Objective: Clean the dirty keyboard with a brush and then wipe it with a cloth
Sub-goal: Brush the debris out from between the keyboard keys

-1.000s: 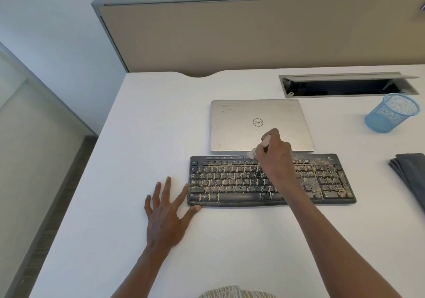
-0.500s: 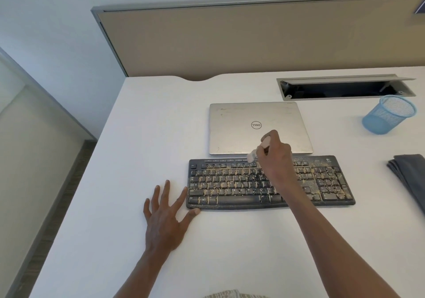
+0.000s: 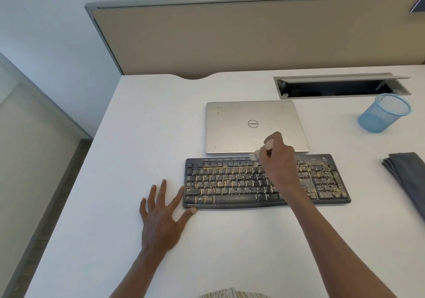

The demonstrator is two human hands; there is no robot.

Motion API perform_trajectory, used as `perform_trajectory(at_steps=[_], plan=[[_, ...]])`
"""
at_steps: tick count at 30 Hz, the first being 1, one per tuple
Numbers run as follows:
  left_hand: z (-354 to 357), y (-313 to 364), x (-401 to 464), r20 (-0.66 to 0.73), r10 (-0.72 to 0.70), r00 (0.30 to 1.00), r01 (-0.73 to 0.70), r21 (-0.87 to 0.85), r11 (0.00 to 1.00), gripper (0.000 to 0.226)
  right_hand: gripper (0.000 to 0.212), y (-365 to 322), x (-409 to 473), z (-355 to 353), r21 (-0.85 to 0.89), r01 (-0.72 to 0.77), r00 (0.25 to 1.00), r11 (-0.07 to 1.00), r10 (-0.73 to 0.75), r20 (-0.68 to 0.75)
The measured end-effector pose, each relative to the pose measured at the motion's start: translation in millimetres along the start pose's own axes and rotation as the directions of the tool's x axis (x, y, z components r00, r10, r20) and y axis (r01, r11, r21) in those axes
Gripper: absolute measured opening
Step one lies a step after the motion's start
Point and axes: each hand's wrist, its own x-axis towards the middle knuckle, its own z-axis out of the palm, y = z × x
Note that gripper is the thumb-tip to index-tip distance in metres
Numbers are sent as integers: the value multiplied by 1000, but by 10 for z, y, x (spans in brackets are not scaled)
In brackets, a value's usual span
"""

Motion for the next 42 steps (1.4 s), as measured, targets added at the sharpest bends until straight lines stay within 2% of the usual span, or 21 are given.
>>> perform_trajectory(at_steps=[3,15,21,23,26,29,32,34,37,39,42], plan=[[2,-8,5,4,2,1000,-2,-1,1000,75,12,1,44,-37,29,-25,999,999,26,-32],[-7,10,-5,-6,-2,1000,2,-20,1000,78,14,4,83,4,-15,-66,998,998,66,-1],[-19,10,-4,10,-8,1000,8,-11,1000,79,12,0,88,3,-69,-18,1000,997,19,17],[-21,10,1,7,-6,1000,6,-13,1000,78,12,-24,99,-27,-31,23,999,999,-22,34],[-15,8,-1,3,-1,1000,1,-8,1000,76,12,-109,100,-61,70,118,981,991,-128,149],[-16,8,-10,-2,9,1000,-9,-9,1000,75,19,-74,92,-35,36,148,954,988,-152,259],[-14,8,-6,-4,9,1000,-9,-16,1000,74,28,42,138,-100,-22,125,956,992,-115,270],[-10,0,-7,2,3,1000,-3,-11,1000,75,27,66,172,-172,-53,140,963,989,-124,241],[-8,-8,-2,2,4,1000,-4,-16,1000,76,19,-19,176,-195,33,189,962,981,-192,192],[-10,-5,1,2,4,1000,-4,-15,1000,76,16,-93,141,-145,98,202,950,975,-219,221],[-13,7,-5,2,-2,1000,2,-16,1000,76,16,-47,93,-103,83,201,940,976,-216,266]])
